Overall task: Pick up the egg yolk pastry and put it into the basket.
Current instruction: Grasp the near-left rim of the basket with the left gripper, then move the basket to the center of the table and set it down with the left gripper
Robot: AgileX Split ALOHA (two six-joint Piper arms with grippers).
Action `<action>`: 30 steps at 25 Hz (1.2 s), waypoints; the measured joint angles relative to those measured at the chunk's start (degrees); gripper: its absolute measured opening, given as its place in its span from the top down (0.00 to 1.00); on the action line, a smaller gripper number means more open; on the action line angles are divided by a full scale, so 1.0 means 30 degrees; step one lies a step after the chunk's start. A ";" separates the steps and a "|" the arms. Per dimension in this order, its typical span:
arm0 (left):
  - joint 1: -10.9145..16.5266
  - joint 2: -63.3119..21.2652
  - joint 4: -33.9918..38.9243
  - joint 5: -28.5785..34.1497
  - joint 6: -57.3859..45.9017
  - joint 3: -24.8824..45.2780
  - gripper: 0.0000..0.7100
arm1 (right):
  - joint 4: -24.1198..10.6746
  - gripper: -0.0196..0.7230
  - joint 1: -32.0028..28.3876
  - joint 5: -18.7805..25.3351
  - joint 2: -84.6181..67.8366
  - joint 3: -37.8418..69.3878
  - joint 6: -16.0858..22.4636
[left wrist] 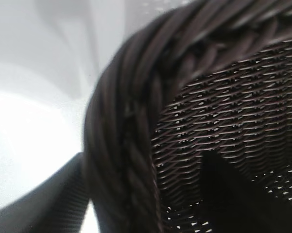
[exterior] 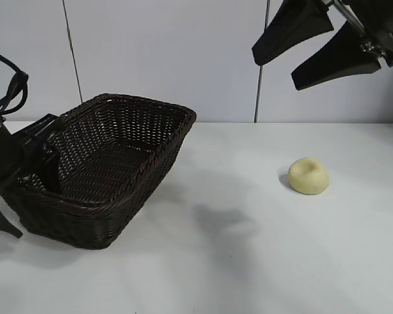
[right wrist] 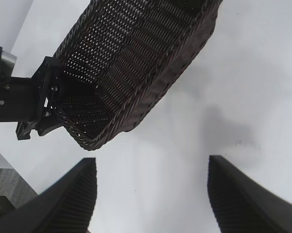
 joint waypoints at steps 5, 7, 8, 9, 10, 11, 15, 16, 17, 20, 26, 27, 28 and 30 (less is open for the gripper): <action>-0.0040 -0.0021 0.0005 0.0279 0.0119 -0.0018 0.86 | 0.0000 0.33 0.0000 0.0000 0.0000 0.0000 0.0000; -0.0040 -0.0122 0.0005 0.0401 0.0139 -0.0018 0.86 | 0.0000 0.33 0.0000 0.0000 0.0000 0.0000 0.0000; -0.0017 -0.0227 0.0005 0.0471 0.0139 -0.0018 0.86 | 0.0000 0.33 0.0000 0.0000 0.0000 0.0000 0.0000; 0.0004 -0.0375 0.0022 0.0626 0.0162 -0.0035 0.86 | 0.0000 0.33 0.0000 0.0000 0.0000 0.0000 0.0000; 0.0055 -0.0534 0.0022 0.0888 0.0282 -0.0060 0.86 | 0.0000 0.33 0.0000 0.0000 0.0000 0.0000 0.0000; 0.0090 -0.0690 0.0022 0.1082 0.0527 -0.0085 0.86 | 0.0000 0.33 0.0000 0.0000 0.0000 0.0000 0.0000; 0.0172 -0.1237 0.0082 0.2094 0.2073 -0.0487 0.86 | 0.0000 0.33 0.0000 0.0000 0.0000 0.0000 0.0000; 0.0172 -0.1261 -0.0053 0.2303 0.2563 -0.0651 0.86 | 0.0000 0.33 0.0000 0.0000 0.0000 0.0000 0.0000; 0.0172 -0.1261 -0.0307 0.2487 0.3189 -0.0873 0.86 | 0.0000 0.33 0.0000 0.0000 0.0000 0.0000 0.0000; 0.0172 -0.1261 -0.1209 0.2953 0.5399 -0.1790 0.86 | 0.0000 0.33 0.0000 0.0000 0.0000 0.0000 0.0000; 0.0773 -0.1097 -0.2448 0.4628 0.9788 -0.4064 0.86 | 0.0000 0.33 0.0000 0.0000 0.0000 0.0000 0.0000; 0.1074 -0.0937 -0.2653 0.5047 1.0502 -0.4352 0.86 | 0.0000 0.33 0.0000 0.0000 0.0000 0.0000 0.0000; 0.1370 -0.0775 -0.2864 0.5450 1.1473 -0.4700 0.86 | 0.0000 0.33 0.0000 0.0016 0.0000 0.0000 0.0000; 0.1896 -0.0385 -0.3290 0.6195 1.3693 -0.5453 0.86 | 0.0000 0.33 0.0000 0.0061 0.0000 0.0000 0.0000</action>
